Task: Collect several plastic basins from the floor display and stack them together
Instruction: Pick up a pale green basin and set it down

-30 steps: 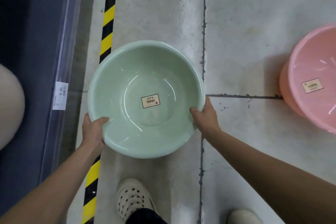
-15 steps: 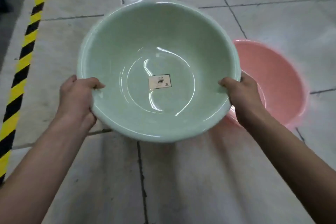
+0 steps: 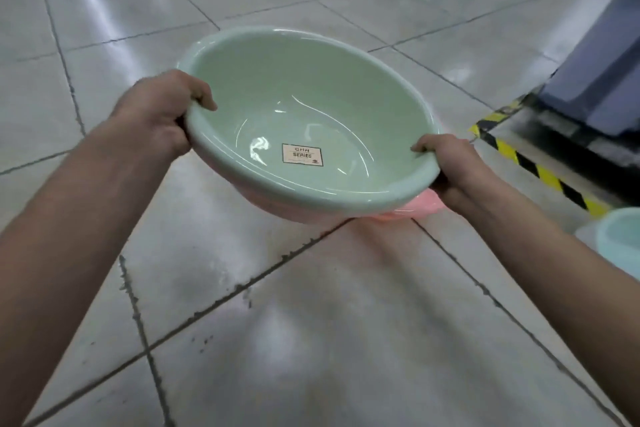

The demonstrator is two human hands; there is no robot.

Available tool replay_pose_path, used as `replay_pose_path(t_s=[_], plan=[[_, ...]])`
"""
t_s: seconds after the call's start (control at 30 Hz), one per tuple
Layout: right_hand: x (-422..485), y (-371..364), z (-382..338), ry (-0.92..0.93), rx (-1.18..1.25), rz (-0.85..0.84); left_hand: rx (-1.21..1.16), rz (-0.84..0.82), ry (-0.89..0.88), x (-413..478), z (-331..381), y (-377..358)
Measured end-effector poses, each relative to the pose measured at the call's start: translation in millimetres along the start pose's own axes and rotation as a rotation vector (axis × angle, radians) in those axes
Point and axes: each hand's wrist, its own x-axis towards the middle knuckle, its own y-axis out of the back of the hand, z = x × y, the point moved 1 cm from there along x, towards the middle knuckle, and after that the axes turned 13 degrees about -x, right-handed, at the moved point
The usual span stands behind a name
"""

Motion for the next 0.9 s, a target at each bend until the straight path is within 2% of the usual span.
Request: replay_pose_path(t_s=[0.2,0.33,0.5,0.63,0.9], plan=[[62,65,0,0.019,0.055,0.136,-0.081,-0.045,-0.054,40,-33,-97],[109,88,13,0.008,-0.026,0.216,-0.026,-0.003,-0.024,67,-87,-137],[156,96,65,0.020,-0.160,0.227,0.109,0.045,-0.001,96,-161,-139],[166,98,106,-0.023,-0.212,0.224,0.108,0.016,0.009,104,-202,-132],[151,96,153,-0.045,-0.076,0.274,0.083,0.031,0.038,91,-233,-121]])
